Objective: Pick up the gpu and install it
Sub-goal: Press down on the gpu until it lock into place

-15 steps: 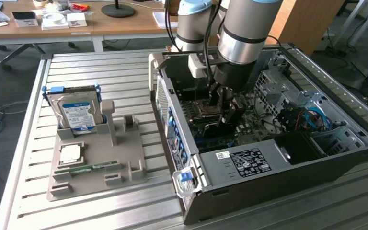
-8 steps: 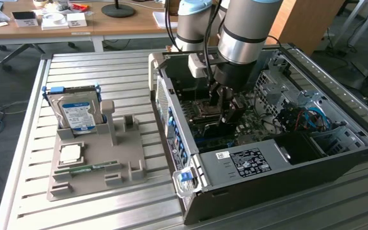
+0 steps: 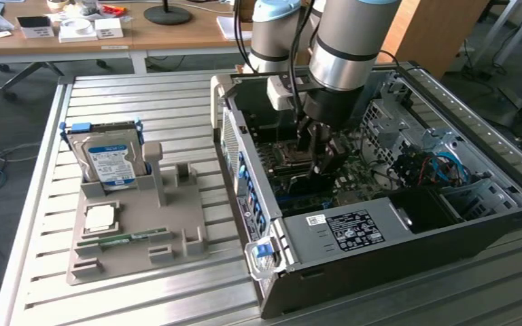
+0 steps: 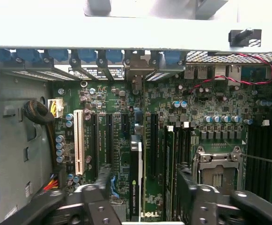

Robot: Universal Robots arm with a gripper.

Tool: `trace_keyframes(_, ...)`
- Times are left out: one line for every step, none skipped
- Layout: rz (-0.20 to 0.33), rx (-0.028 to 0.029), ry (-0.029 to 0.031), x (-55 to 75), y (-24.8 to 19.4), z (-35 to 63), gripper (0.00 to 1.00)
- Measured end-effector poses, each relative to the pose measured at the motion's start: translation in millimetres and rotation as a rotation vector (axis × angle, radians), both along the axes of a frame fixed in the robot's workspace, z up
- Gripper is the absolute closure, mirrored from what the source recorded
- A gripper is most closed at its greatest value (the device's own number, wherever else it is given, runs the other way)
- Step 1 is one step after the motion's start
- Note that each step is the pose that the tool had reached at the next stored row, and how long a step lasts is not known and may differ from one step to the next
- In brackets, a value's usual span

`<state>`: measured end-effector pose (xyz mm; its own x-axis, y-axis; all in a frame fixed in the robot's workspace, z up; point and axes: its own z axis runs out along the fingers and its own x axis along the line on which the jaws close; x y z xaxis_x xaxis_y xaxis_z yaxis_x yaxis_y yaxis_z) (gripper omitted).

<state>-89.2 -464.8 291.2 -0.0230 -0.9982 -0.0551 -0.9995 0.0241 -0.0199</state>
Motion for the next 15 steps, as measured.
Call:
trace_keyframes(0.000, 0.0001, 0.0000, 0.0, 0.0, 0.0, 0.38)
trace_keyframes(0.000, 0.0001, 0.0000, 0.0, 0.0, 0.0, 0.38)
trace_keyframes(0.000, 0.0000, 0.0000, 0.0, 0.0, 0.0, 0.45)
trace_keyframes(0.000, 0.0001, 0.0000, 0.0, 0.0, 0.0, 0.51)
trace_keyframes(0.000, 0.0001, 0.0000, 0.0, 0.0, 0.0, 0.56)
trace_keyframes(0.000, 0.0000, 0.0000, 0.0, 0.0, 0.0, 0.56)
trace_keyframes(0.000, 0.0001, 0.0000, 0.0, 0.0, 0.0, 0.56)
trace_keyframes(0.000, 0.0001, 0.0000, 0.0, 0.0, 0.0, 0.62)
trace_keyframes(0.000, 0.0001, 0.0000, 0.0, 0.0, 0.0, 0.68)
trace_keyframes(0.000, 0.0000, 0.0000, 0.0, 0.0, 0.0, 0.74)
trace_keyframes(0.000, 0.0001, 0.0000, 0.0, 0.0, 0.0, 0.74)
trace_keyframes(0.000, 0.0000, 0.0000, 0.0, 0.0, 0.0, 0.80)
trace_keyframes(0.000, 0.0000, 0.0000, 0.0, 0.0, 0.0, 0.85)
trace_keyframes(0.000, 0.0000, 0.0000, 0.0, 0.0, 0.0, 0.85)
trace_keyframes(0.000, 0.0001, 0.0000, 0.0, 0.0, 0.0, 0.89)
